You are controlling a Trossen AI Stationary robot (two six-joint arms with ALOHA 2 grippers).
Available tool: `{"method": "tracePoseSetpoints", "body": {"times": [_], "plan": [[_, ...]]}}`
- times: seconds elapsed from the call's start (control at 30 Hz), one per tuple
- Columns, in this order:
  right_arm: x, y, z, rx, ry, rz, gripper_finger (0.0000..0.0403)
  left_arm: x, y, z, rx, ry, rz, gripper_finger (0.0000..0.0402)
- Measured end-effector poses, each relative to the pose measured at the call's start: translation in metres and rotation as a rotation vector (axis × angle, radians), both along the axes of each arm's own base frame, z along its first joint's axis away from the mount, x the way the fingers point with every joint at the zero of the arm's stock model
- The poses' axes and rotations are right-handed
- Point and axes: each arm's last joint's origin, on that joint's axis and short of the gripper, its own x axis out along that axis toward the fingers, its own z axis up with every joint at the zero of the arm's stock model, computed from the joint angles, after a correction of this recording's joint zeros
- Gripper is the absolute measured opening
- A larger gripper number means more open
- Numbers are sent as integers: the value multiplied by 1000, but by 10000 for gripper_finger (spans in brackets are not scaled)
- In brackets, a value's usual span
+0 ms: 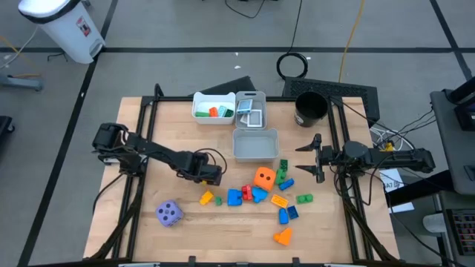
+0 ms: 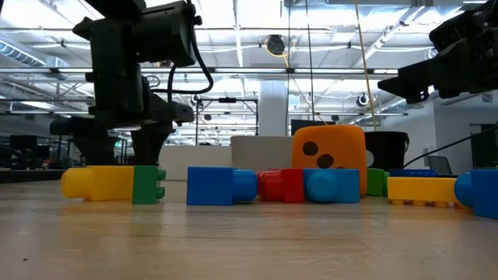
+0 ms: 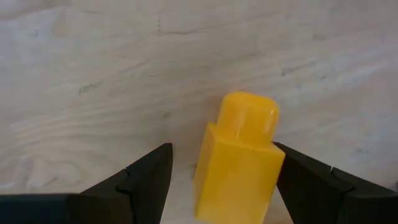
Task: Pick & Place Toys
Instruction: Put the yellow game piece into the white bin
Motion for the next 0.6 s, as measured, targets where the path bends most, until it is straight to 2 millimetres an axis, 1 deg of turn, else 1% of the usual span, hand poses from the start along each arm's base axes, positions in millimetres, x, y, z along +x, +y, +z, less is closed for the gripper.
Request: {"method": "tracePoseSetpoints", "body": {"times": [0.1, 0.2, 0.47, 0.53, 0.6], "plan": [[0, 0, 0, 0, 0, 0, 279, 0, -3, 0, -8, 1, -9, 271], [0, 0, 0, 0, -1, 0, 279, -1, -5, 0, -14, 1, -16, 249], [0, 0, 0, 0, -1, 0, 279, 0, -3, 0, 0, -1, -43, 137], [0, 0, 0, 0, -1, 0, 279, 1, 2, 1, 54, -3, -86, 134], [0, 0, 0, 0, -1, 0, 279, 1, 10, 4, 110, -16, -93, 134]]}}
